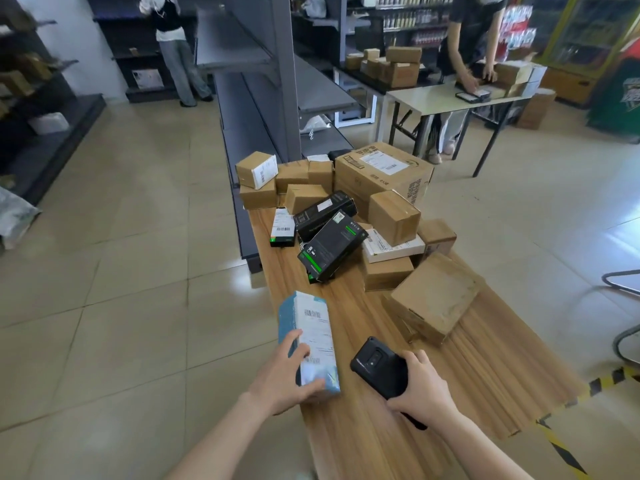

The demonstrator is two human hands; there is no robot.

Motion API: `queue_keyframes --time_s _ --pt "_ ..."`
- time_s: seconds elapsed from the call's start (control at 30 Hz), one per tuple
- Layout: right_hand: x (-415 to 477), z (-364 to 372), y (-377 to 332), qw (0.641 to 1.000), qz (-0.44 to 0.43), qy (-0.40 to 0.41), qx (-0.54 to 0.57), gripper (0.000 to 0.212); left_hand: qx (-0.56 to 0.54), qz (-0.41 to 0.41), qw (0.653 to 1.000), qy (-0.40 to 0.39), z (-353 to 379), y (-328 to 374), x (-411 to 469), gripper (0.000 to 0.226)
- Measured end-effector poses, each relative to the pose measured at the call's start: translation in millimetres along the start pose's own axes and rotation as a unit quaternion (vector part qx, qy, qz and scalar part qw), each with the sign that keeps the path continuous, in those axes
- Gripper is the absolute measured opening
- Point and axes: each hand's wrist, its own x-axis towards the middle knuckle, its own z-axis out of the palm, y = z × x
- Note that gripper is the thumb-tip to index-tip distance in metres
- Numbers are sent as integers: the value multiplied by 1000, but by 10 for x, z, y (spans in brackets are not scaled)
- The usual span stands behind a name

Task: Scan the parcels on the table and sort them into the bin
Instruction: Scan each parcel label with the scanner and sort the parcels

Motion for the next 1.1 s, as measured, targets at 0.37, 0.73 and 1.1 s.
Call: queue_keyframes --time_s 0.37,0.73,1.1 --pt "20 107 -249 999 -25 -14 -20 86 75 -203 976 -2 67 56 198 92" --pt "-3 -144 7 999 6 20 -33 89 209 -9 968 -138 -98 106 363 89" --pt "53 -391 114 985 -34 25 -167 87 227 16 967 -116 -222 -94 524 102"
